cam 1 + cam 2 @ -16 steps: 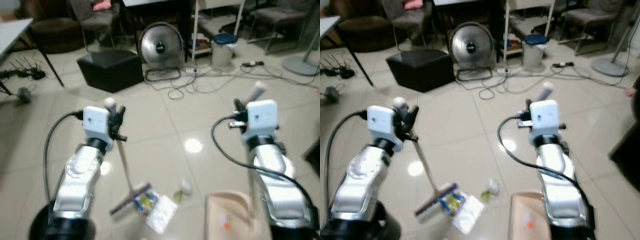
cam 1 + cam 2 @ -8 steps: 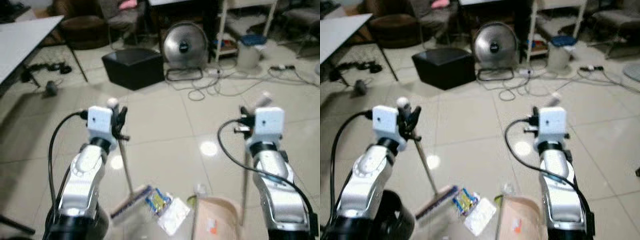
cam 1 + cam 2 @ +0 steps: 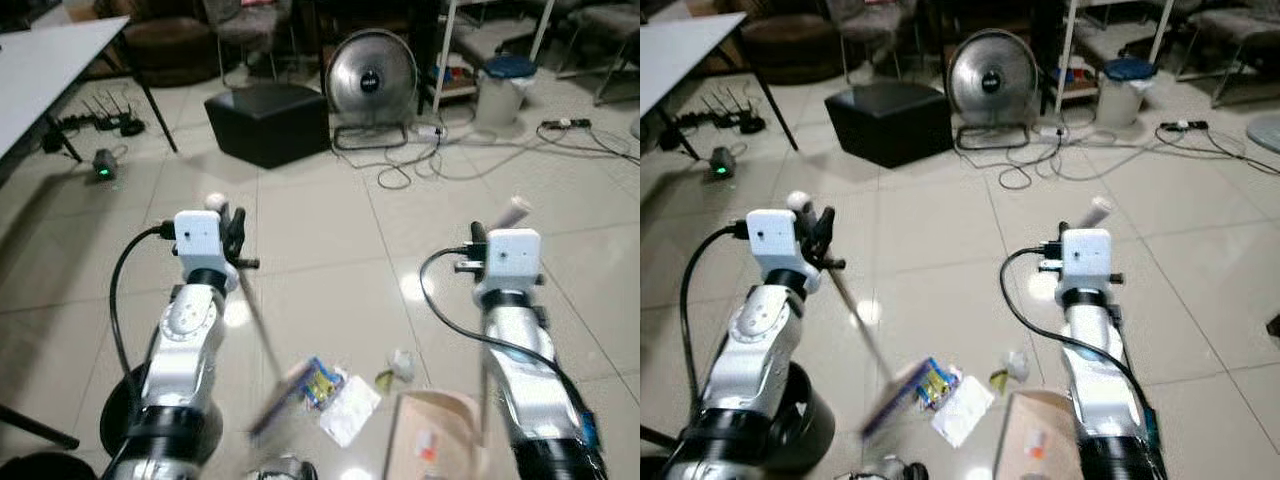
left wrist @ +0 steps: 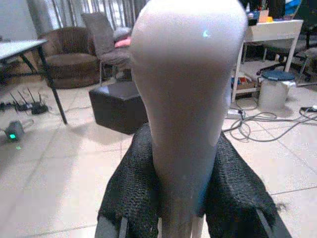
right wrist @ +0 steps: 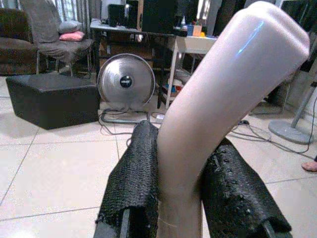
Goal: Sweep floor
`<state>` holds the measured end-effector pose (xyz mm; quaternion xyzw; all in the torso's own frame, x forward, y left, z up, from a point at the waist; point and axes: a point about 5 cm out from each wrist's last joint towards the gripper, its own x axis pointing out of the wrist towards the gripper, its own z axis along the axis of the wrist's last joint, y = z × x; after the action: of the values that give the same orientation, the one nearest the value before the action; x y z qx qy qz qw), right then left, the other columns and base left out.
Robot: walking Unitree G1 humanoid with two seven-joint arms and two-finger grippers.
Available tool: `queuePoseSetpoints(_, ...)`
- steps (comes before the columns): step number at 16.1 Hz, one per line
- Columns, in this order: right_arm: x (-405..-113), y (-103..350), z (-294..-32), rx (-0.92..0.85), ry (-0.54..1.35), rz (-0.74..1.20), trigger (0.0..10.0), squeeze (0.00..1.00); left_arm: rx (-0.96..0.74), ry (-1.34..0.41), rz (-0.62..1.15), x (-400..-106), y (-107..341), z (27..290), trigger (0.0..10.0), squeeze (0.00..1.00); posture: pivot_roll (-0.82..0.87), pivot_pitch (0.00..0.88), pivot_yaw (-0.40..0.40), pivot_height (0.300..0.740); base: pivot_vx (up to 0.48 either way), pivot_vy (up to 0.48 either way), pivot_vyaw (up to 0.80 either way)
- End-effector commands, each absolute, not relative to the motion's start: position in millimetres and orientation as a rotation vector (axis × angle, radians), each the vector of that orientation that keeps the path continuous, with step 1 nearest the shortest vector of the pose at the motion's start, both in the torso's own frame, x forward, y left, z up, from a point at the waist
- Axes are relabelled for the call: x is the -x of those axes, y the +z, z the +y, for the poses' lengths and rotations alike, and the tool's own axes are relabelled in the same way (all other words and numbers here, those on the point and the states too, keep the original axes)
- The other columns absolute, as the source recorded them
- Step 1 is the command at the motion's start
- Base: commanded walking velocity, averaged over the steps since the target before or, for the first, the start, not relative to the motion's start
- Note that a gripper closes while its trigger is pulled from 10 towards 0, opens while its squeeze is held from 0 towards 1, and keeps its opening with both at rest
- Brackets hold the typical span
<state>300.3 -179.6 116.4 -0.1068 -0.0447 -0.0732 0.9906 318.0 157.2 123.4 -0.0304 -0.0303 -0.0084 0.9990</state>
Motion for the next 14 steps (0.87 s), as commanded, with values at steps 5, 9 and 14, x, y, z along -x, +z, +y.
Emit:
queuePoseSetpoints(5,-315.5,128.2,-176.1,0.266,-0.143,-0.178,10.0,0.00,0.074,0.075,-0.162,-330.3,134.9,159.2,10.0,0.00,0.07,0.317,0.106,0.740,0.000,0.000,0.00)
queuePoseSetpoints(9,-319.8,130.4,-172.7,0.343,-0.098,-0.241,10.0,0.00,0.075,0.195,-0.321,-327.3,150.0,175.6,10.0,0.00,0.07,0.374,0.066,0.740,0.000,0.000,0.00)
queuePoseSetpoints(14,-321.2,144.9,-166.8,0.312,-0.074,-0.368,10.0,0.00,0.111,0.264,-0.365,-321.4,148.0,184.4,10.0,0.00,0.08,0.399,0.050,0.740,0.000,0.000,0.00)
